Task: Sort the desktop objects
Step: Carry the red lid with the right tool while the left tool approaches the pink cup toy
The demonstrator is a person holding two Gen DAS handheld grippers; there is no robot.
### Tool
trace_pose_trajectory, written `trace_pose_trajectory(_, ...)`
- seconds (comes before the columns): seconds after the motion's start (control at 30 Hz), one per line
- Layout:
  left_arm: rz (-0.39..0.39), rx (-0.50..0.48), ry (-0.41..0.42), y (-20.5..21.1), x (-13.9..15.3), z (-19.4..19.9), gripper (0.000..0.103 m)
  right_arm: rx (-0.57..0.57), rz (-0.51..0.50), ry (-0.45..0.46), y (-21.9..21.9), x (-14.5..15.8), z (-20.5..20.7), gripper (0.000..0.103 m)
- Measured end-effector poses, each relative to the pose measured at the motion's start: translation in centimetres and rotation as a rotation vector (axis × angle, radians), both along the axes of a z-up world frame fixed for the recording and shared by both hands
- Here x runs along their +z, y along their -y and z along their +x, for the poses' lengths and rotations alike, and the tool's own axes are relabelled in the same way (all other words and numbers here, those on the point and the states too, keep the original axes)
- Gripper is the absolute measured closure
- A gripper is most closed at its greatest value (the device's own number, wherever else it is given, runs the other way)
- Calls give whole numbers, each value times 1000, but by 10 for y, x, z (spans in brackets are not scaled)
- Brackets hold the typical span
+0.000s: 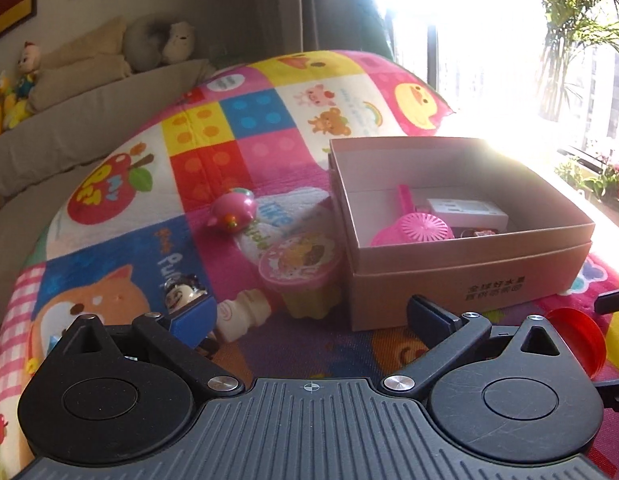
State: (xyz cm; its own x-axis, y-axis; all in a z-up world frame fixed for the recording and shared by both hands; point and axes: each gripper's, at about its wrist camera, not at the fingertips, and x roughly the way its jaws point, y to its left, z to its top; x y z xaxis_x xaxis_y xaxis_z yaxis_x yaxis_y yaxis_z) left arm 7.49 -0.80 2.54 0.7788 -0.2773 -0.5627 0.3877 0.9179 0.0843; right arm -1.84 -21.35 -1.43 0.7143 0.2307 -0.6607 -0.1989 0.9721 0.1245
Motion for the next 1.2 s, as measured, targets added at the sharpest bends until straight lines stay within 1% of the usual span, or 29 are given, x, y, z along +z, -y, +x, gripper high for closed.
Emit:
trace_pose_trajectory(0.07, 2, 3, 2, -1, 1, 0, 0, -41, 11, -6, 5, 2, 6, 0)
trace_pose_trajectory(0.13, 12, 2, -4, -2, -1, -1, 0, -96, -1, 5, 10, 7, 18, 0)
trace_pose_trajectory(0.23, 21, 2, -9, -3, -2, -3, 0, -173, -35, 40, 16, 16, 38, 0)
trace_pose_trajectory(0.27, 22, -1, -7, -3, -3, -4, 0, -206, -61, 58, 18, 19, 47, 0)
trace_pose_trajectory(0.3, 25, -2, -5, -3, -2, -4, 0, -204, -73, 59, 20, 21, 54, 0)
trace_pose_trajectory(0.37, 33, 1, 0, -3, -2, -4, 0, -230, -76, 60, 23, 21, 65, 0)
trace_pose_trajectory(0.47, 44, 1, 4, -1, -3, 1, 0, -320, -154, 75, 26, 15, 73, 0)
trace_pose_trajectory(0.5, 47, -1, 7, 0, -3, 3, 0, -340, -156, 75, 30, 13, 71, 0)
trace_pose_trajectory(0.57, 48, -8, 11, 4, -3, 9, 0, -336, -102, 58, 39, 12, 65, 0)
trace_pose_trajectory(0.63, 43, -3, 17, 10, -4, 17, 0, -304, -33, 32, 45, 11, 55, 0)
trace_pose_trajectory(0.77, 19, -28, -7, 17, -9, 33, 0, -222, 21, 17, 45, 12, 34, 0)
trace_pose_trajectory(0.9, -24, -21, -22, 9, -11, 35, 0, -160, 30, 49, 42, 20, 14, 0)
trace_pose_trajectory(0.97, -9, 17, -17, 4, -12, 36, 0, -138, 20, 69, 38, 22, 8, 0)
trace_pose_trajectory(1.03, -9, 66, -28, -3, -14, 39, 0, -129, 12, 65, 33, 19, 9, 0)
trace_pose_trajectory(1.1, -18, 97, -37, -8, -14, 41, 0, -143, 15, 49, 30, 12, 12, 0)
trace_pose_trajectory(1.2, -6, 114, -39, -7, -14, 43, 0, -191, 0, 8, 27, -1, 21, 0)
